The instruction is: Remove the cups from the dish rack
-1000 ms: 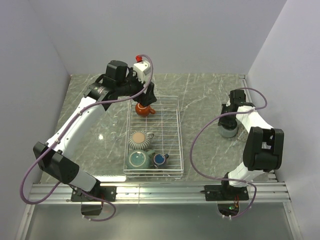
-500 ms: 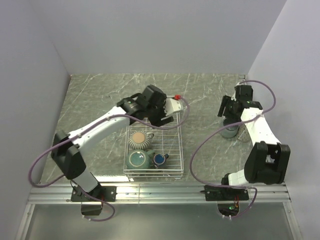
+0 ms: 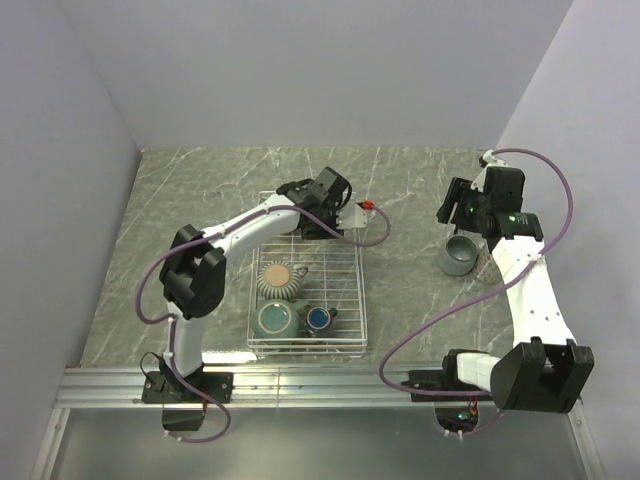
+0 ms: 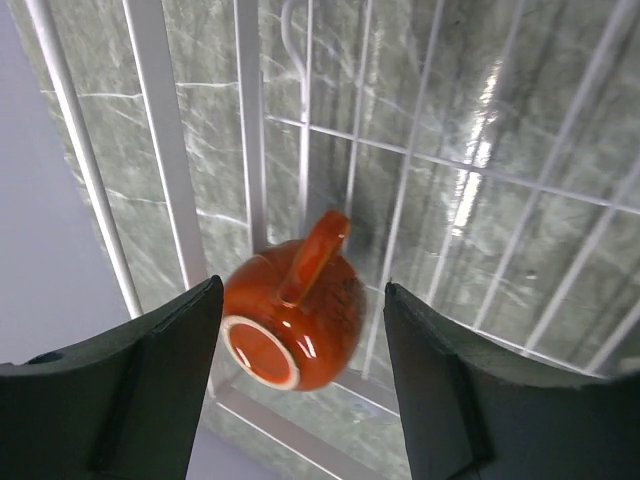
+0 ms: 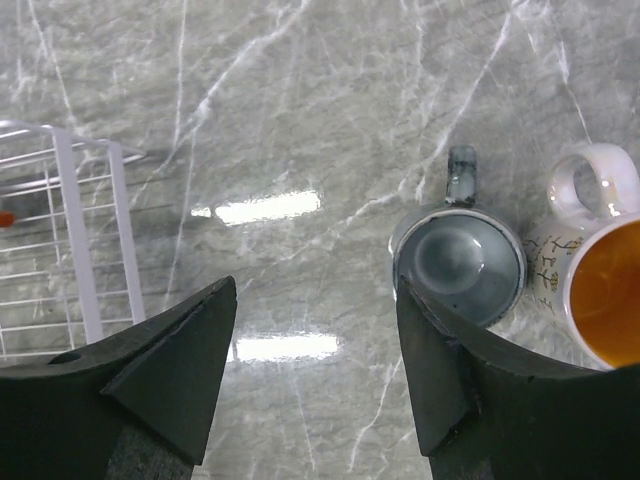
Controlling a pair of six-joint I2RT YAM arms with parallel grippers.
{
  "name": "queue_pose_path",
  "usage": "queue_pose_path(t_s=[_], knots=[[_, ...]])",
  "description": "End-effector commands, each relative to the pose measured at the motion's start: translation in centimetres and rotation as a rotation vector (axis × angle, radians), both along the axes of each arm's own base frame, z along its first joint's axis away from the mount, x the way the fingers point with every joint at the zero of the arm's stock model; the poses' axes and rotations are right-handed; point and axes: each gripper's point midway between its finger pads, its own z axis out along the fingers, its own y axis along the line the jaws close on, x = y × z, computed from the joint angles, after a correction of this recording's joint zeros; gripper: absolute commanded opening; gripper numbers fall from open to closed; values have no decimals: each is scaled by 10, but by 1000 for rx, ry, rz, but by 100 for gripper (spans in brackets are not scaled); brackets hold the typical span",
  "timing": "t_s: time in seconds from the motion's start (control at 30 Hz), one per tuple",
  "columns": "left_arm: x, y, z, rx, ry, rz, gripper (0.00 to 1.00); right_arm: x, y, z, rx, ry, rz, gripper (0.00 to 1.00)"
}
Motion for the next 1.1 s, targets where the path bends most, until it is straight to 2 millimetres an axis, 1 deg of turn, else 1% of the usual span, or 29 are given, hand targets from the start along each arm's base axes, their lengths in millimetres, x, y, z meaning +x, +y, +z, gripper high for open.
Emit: queue_pose_path(t_s=[0.0, 0.03, 0.07, 0.1, 0.17, 0.2, 0.23, 0.37, 0.47, 0.5, 0.53, 0.6, 0.63, 0.7, 0.73, 0.83, 1.03, 1.07], knots=[[19, 0, 6, 89, -64, -35, 71, 0, 4, 12, -4, -46, 28, 72], [18, 6, -1, 135, -47, -46, 70, 0, 6, 12, -3, -46, 34, 72], [21, 11, -4, 168, -51, -38, 71, 0, 6, 12, -3, -49, 34, 72], [24, 12, -13, 201, -47, -36, 70, 0, 6, 12, -2, -49, 34, 72], [32, 16, -15, 237, -71, -29, 71, -1, 8, 12, 1, -52, 41, 72], [34, 17, -22, 255, -66, -30, 71, -1, 9, 11, 3, -53, 48, 72], [36, 18, -23, 269, -67, -37, 71, -1, 10, 11, 4, -53, 51, 72], [39, 25, -35, 328, -48, -46, 70, -2, 8, 11, -1, -51, 47, 72], [42, 28, -42, 345, -47, -47, 66, -1, 11, 12, 6, -58, 56, 71], [42, 27, -44, 343, -41, -48, 63, -1, 11, 12, 7, -58, 56, 71], [41, 26, -45, 336, -33, -45, 56, -2, 11, 12, 6, -58, 56, 71], [38, 27, -46, 338, -14, -44, 48, -1, 11, 12, 3, -58, 56, 71], [35, 26, -46, 334, -4, -44, 39, -1, 11, 12, 4, -59, 57, 71], [32, 25, -43, 326, 4, -46, 29, -1, 11, 13, 6, -61, 56, 71], [31, 23, -42, 316, 11, -50, 18, 0, 12, 13, 8, -62, 58, 71], [29, 20, -34, 294, 5, -48, 0, 1, 13, 14, 13, -64, 63, 71], [26, 12, -19, 252, -1, -42, 0, 0, 13, 17, 13, -67, 63, 70], [27, 9, -13, 239, -14, -36, 0, 1, 14, 18, 13, -72, 64, 71]])
